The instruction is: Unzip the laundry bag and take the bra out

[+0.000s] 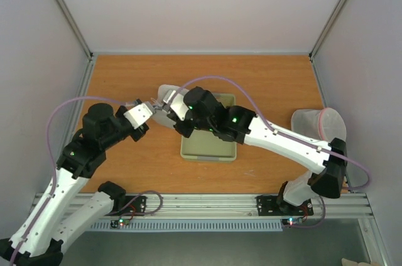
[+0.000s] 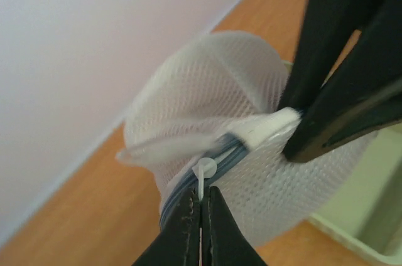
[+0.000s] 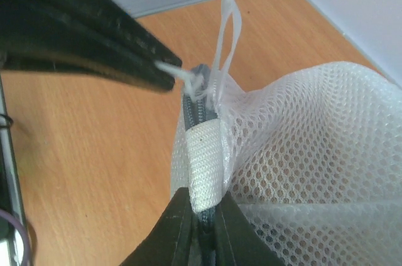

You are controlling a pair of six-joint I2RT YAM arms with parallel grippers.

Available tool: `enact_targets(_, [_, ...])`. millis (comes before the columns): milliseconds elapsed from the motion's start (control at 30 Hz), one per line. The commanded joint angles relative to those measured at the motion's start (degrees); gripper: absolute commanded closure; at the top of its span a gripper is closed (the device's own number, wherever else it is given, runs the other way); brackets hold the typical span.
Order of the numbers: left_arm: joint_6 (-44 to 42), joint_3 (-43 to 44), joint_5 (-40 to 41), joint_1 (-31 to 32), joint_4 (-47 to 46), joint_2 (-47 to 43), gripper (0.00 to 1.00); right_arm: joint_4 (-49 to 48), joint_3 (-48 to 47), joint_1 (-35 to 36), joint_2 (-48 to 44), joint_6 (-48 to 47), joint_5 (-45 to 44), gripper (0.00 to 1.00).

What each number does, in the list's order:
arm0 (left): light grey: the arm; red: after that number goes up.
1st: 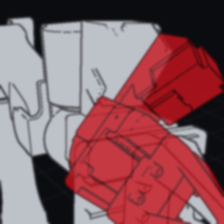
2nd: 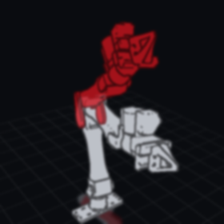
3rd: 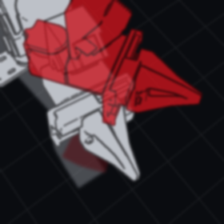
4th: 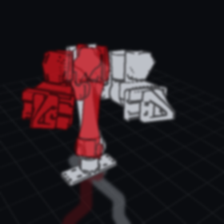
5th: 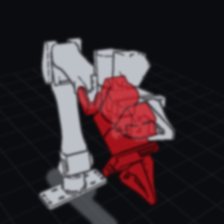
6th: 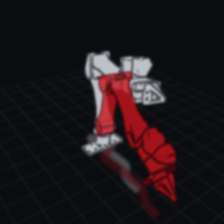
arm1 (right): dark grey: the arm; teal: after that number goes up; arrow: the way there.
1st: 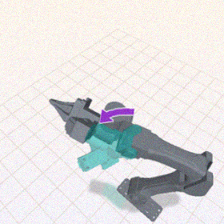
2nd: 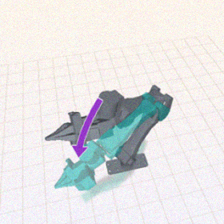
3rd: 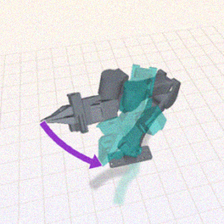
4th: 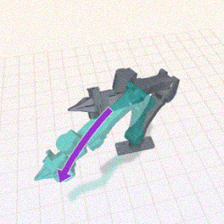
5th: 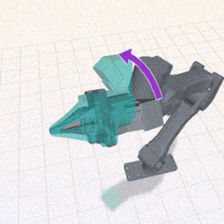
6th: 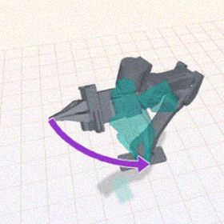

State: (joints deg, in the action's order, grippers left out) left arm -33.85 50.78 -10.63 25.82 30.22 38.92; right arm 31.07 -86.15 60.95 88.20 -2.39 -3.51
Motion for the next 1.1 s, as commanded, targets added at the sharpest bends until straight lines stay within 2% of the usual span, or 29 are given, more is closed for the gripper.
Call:
enact_targets(0, [20.9,3.5,-3.5,-2.8,10.6,1.4,0.99,-7.6,7.6,-1.2,-6.7,-9.8,-0.3,0.99])
enact_targets(100, [31.1,4.1,-11.6,-6.9,12.6,2.1,0.99,-13.2,13.6,-3.8,-11.0,-11.9,2.2,0.99])
enact_targets(200, [39.9,4.1,-19.0,-8.8,11.7,2.1,0.99,-17.3,17.7,-5.9,-15.6,-13.6,9.1,0.99])
enact_targets(300, [43.3,3.6,-23.3,-10.1,10.9,2.3,0.99,-20.6,20.8,-8.2,-19.1,-14.0,14.5,0.99])
enact_targets(500, [45.6,0.8,-32.2,-11.7,8.2,1.3,0.99,-29.0,26.4,-19.4,-25.9,-8.8,28.0,0.99])
enact_targets(633, [49.8,-0.8,-38.4,-12.5,2.4,0.9,0.99,-29.3,26.2,-20.2,-27.7,-10.5,34.1,0.99])
enact_targets(733, [53.3,-2.8,-39.7,-12.5,-1.5,0.9,0.99,-30.8,27.2,-20.2,-29.4,-10.3,36.4,0.99])
enact_targets(867, [53.5,-5.7,-39.1,-12.5,-4.2,0.5,0.99,-33.4,28.7,-20.2,-29.5,-9.2,35.4,0.99])
enact_targets(1067, [52.3,-4.5,-36.9,-12.5,-5.7,0.7,0.99,-27.8,26.9,-19.0,-23.0,-9.1,33.2,0.96])
